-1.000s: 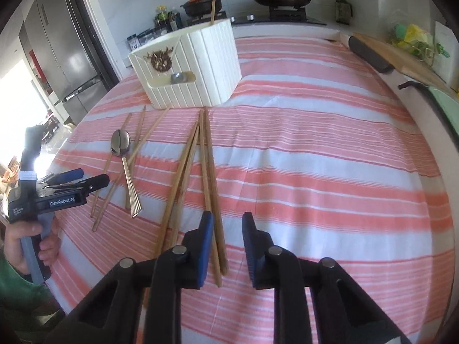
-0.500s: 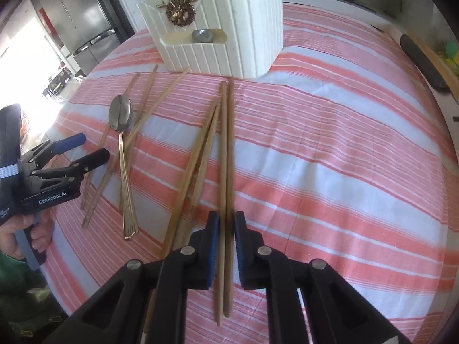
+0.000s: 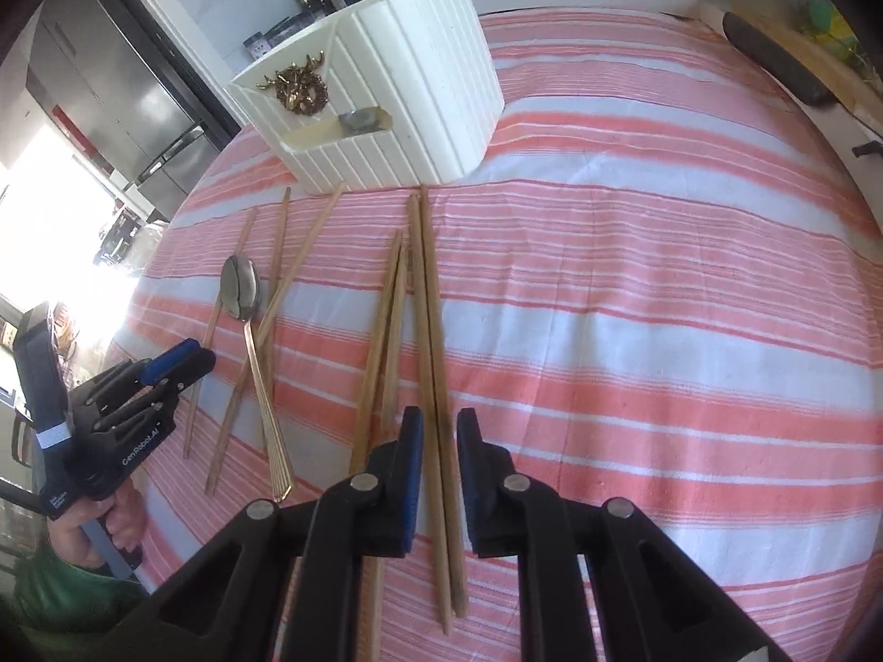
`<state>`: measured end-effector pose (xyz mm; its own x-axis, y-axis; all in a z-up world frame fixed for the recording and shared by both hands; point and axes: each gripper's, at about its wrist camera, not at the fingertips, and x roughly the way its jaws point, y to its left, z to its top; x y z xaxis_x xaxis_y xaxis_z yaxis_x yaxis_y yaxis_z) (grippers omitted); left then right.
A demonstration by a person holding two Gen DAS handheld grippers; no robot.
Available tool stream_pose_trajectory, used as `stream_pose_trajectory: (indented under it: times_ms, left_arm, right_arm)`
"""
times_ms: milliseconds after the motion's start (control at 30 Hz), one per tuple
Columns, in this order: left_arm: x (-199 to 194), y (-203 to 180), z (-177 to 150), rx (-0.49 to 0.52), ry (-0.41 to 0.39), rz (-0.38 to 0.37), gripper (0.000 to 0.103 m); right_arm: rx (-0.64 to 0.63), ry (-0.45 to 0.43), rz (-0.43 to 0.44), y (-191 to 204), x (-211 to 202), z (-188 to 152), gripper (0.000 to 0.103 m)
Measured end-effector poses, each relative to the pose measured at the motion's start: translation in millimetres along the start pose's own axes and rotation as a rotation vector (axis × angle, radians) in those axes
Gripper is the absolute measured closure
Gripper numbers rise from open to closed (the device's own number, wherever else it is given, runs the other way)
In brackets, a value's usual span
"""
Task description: Organize utensils
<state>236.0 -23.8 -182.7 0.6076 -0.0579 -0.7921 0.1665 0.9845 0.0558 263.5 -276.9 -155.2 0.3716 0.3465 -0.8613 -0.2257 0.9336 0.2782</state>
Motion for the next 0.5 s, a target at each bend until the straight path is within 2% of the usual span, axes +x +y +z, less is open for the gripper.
stream_pose_trajectory:
  times_ms: [67, 100, 333, 367, 400, 433, 500]
  left_arm:
    - [-1, -2, -1, 0.015, -0.001, 0.010, 0.083]
    - [-1, -2, -1, 0.021, -0.001, 0.014, 0.084]
    - [-1, 0, -2, 0.017, -0.007, 0.019, 0.084]
    - [-1, 0, -2, 0.017, -0.007, 0.020, 0.084]
    - [-1, 1, -2, 0.018, -0.007, 0.022, 0.085]
    - [-2, 2, -3, 0.017, -0.005, 0.023, 0.091]
    - [-4, 6, -6, 0.016, -0.003, 0.026, 0.094]
  right_arm:
    - [-0.063, 0.044, -0.060, 6, 11, 4, 0.092]
    - [-0.088, 0.030, -0.073, 8, 12, 5, 0.092]
    - [-0.169, 0.085, -0.130, 17, 27, 22, 0.093]
    - [-0.177, 0.088, -0.145, 18, 27, 23, 0.097]
    - [-0.178, 0.083, -0.165, 18, 27, 22, 0.100]
    - [-0.173, 0.072, -0.180, 19, 26, 21, 0.099]
    - [-0.153, 0.044, -0.229, 20, 22, 12, 0.098]
